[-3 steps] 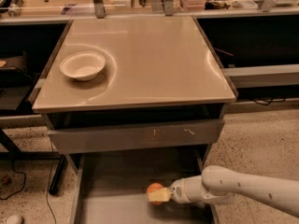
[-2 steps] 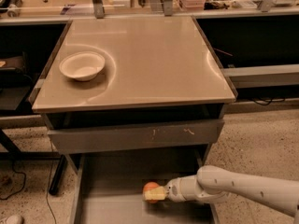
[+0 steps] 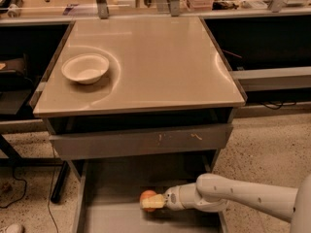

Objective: Place orange into middle drawer

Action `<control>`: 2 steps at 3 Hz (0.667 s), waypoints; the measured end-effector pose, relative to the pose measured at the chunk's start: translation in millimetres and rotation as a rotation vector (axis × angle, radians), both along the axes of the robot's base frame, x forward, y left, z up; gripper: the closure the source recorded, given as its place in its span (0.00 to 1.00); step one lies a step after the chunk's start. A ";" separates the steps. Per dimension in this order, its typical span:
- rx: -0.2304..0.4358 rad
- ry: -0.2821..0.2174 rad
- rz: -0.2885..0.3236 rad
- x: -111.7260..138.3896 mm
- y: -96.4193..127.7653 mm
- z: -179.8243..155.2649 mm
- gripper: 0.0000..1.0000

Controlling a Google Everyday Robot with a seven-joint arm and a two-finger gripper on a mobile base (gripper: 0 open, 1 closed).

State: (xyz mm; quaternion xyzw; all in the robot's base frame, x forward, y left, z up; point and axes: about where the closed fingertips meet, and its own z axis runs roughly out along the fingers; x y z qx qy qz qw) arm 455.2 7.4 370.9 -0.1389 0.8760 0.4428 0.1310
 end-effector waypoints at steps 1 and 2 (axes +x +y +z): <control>0.026 0.011 0.000 0.4 5.5 -4.3 1.00; 0.027 0.012 0.000 0.4 5.7 -4.4 0.82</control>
Offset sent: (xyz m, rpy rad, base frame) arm 0.0004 0.0050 -0.0039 0.0242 0.0105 -0.0004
